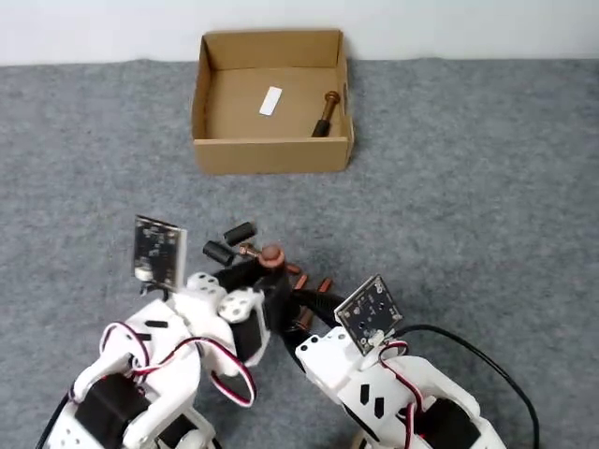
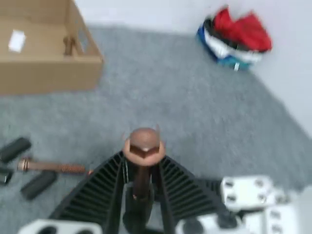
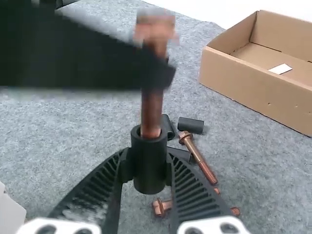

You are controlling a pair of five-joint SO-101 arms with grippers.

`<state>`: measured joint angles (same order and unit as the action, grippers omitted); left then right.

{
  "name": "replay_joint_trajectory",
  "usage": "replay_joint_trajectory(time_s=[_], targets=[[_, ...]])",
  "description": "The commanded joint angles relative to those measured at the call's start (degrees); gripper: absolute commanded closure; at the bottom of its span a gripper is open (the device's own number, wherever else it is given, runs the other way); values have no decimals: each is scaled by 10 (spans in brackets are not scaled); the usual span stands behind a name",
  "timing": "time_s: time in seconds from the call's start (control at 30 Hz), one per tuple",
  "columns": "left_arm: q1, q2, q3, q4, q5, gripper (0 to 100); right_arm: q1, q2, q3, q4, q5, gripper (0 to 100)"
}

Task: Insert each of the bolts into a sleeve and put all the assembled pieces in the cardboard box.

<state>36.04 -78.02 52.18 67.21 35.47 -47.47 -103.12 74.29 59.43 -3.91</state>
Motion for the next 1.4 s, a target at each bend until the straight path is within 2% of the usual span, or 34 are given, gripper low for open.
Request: replay_joint_trajectory(time_s=[0.0,0.27,0.43,0.5,0.63,1.0,1.1,1.23,1.37], targets=[[17,-6,-26,41,-8,996,0,-6,-38,-11,7,990],[17,-3,-19,90,-30,977,0,-6,-36,-12,7,990],[12,-2,-19,122,-42,771,0,-6,-34,-12,7,990],[12,-2,-19,142,-41,731,0,-6,-33,-12,7,990],[10,-3,-29,151,-26,731,0,-6,-33,-12,7,990],[-69,-2,-140,145,-31,734,0,-6,-33,-11,7,990],[-104,-6,-162,144,-56,795,2,-6,-33,-11,7,990],[-173,-6,-175,114,-102,980,35,-6,-33,-11,4,990],[-252,-6,-162,90,-147,997,80,-6,-33,-10,4,990]])
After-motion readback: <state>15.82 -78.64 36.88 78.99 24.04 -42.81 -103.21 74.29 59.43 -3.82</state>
